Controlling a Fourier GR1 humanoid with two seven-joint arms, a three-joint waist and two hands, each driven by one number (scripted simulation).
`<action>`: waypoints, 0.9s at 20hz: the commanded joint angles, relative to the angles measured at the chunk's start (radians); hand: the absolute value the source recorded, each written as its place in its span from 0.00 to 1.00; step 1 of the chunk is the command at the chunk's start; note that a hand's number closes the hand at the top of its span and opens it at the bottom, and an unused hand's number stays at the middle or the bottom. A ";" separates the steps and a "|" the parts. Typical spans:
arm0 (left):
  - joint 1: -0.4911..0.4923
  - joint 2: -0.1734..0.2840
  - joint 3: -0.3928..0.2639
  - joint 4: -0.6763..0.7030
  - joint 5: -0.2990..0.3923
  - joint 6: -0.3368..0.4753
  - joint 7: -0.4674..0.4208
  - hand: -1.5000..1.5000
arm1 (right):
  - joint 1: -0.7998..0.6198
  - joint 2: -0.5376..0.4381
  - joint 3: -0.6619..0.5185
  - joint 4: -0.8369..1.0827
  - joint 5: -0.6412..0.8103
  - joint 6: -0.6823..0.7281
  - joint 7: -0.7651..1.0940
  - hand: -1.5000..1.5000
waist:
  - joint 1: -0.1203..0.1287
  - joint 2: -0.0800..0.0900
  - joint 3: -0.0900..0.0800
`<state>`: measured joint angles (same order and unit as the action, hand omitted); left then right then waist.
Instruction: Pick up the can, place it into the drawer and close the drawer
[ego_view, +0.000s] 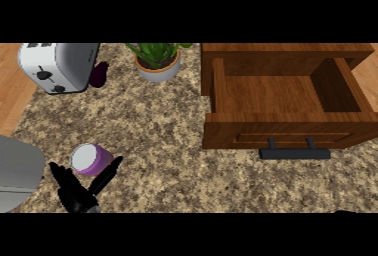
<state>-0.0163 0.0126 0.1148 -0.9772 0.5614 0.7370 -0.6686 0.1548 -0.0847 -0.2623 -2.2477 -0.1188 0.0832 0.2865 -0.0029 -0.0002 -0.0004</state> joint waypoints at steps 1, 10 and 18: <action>-0.032 -0.012 0.034 0.082 0.024 -0.054 -0.076 0.00 | -0.030 0.011 0.002 0.016 0.012 -0.008 0.008 0.00 | 0.001 0.000 0.000; -0.166 0.087 0.077 0.324 0.009 -0.267 -0.085 0.00 | 0.025 0.025 -0.004 -0.032 -0.002 0.032 -0.016 0.00 | -0.006 0.001 0.000; -0.277 0.112 0.100 0.357 0.016 -0.355 -0.080 1.00 | -0.084 -0.016 -0.020 -0.003 0.016 -0.003 0.059 0.00 | -0.002 0.001 0.000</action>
<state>-0.2439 0.0967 0.1933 -0.6667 0.5684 0.4476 -0.7447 0.1142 -0.0867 -0.2900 -2.2381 -0.1134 0.0987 0.2921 -0.0054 -0.0001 0.0006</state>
